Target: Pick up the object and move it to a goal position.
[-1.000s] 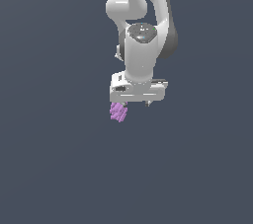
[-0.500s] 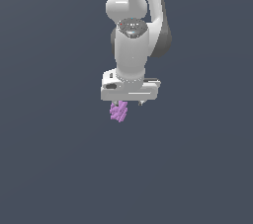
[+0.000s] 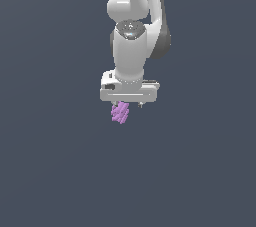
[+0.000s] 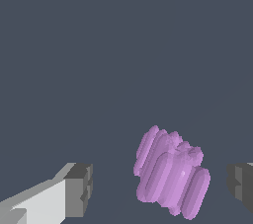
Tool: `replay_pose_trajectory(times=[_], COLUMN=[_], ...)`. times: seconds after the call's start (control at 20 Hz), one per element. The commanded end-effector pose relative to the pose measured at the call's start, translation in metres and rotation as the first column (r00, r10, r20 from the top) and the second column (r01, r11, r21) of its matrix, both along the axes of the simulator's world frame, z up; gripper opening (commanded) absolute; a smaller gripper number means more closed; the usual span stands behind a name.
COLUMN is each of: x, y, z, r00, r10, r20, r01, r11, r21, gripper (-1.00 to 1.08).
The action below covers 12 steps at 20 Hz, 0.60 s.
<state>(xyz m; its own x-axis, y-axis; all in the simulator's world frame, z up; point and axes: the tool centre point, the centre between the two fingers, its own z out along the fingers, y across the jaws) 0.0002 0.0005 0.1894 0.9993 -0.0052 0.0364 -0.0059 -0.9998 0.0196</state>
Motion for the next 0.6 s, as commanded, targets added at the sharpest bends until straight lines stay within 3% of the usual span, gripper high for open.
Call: replay_pose_trajectory(times=[0.0,0.25,0.55], x=[-0.004,-0.017,-0.036], y=[-0.004,-0.014,-0.028], z=[-0.004,-0.017,-0.032], r00=[0.999,0.989,0.955], r10=[-0.036,-0.147,-0.295], r20=[-0.003,-0.012,-0.026], r01=[0.036,0.147,0.295], r11=[0.999,0.989,0.955], r21=[0.003,0.011,0.018], gripper=[1.00,1.00,1.00])
